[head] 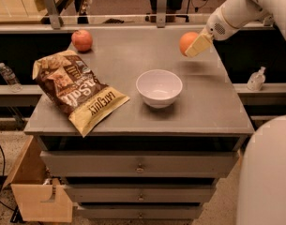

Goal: Move orange near brown chip bag

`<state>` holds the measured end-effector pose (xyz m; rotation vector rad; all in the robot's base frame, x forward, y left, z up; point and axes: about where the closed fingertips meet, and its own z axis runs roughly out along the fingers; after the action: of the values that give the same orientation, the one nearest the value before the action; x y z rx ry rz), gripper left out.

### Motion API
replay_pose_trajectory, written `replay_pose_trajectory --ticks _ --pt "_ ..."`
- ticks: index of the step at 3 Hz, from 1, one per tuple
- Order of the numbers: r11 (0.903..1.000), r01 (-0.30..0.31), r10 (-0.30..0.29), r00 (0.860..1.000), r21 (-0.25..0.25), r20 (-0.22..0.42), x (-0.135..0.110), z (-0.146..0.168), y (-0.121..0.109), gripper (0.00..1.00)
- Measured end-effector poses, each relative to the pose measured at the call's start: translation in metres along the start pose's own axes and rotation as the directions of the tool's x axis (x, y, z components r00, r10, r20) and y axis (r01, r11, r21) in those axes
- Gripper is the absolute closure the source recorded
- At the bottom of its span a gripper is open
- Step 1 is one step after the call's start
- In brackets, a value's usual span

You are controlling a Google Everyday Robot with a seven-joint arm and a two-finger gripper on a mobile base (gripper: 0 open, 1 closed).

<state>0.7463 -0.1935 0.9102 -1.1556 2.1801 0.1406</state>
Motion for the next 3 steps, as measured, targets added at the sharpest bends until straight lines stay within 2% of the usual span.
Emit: replay_pose_trajectory --ticks 1,2,3 --pt "0.9997 -0.004 0.004 1.000 -0.025 -0.025 0.009 0.007 0.012 1.00" --pt "0.9997 -0.004 0.003 1.000 -0.024 -0.023 0.008 0.007 0.011 1.00" --pt "0.9940 0.106 -0.107 0.994 -0.025 -0.024 -0.015 0.009 0.025 1.00"
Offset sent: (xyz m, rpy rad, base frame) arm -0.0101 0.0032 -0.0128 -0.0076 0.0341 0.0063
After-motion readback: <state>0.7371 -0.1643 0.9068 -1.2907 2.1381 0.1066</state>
